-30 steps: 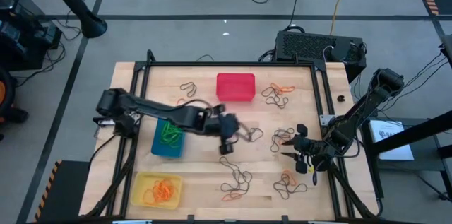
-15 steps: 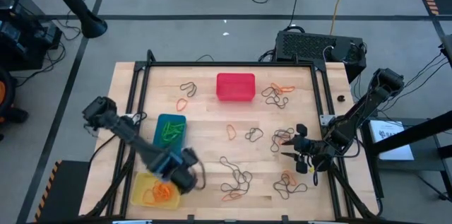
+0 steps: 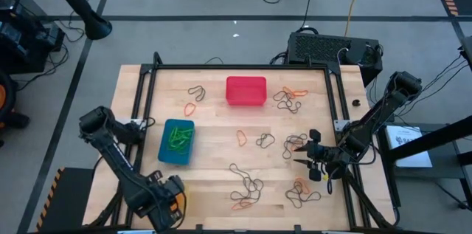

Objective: Sort rubber bands into baskets

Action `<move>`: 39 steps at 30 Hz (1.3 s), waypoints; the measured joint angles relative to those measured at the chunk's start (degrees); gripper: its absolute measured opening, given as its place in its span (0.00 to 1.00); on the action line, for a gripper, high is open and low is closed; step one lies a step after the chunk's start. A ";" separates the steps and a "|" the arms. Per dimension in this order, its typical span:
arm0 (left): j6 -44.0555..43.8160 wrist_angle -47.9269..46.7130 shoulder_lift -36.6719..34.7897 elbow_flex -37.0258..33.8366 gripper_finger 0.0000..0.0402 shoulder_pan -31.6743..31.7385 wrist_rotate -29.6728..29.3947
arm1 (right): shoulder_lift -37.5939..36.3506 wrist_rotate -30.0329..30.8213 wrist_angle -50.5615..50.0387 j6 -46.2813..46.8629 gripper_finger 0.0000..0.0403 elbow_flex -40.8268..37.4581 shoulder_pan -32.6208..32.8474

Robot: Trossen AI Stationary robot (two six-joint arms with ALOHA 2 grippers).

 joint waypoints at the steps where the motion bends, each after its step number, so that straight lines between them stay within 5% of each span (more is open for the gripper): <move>1: -0.04 -0.03 0.00 -0.19 0.07 -0.41 0.04 | 0.00 0.00 0.02 -0.05 0.41 0.00 0.00; 14: -5.31 -2.49 0.00 -2.12 0.26 -0.57 0.12 | -4.47 -0.58 -2.61 -4.99 0.41 0.03 -7.04; 20: -5.02 -1.65 -0.02 -1.93 0.36 1.95 -2.74 | -13.86 -0.06 -19.92 -1.64 0.41 4.90 -17.82; 28: 21.55 10.26 -0.11 -2.29 0.36 5.23 -34.22 | -21.12 -2.10 -25.81 -9.13 0.41 10.48 -36.96; 30: 29.32 13.38 -0.11 -3.33 0.36 6.96 -38.28 | -20.69 -4.20 -26.05 -10.42 0.41 10.64 -42.69; 34: 41.76 22.55 -0.11 -7.44 0.36 12.41 -38.42 | -17.82 -11.34 -25.69 -12.08 0.41 10.64 -54.21; 39: 62.57 47.95 -0.11 -16.95 0.36 21.21 -24.29 | -10.71 -22.17 -20.65 -17.73 0.41 10.64 -67.84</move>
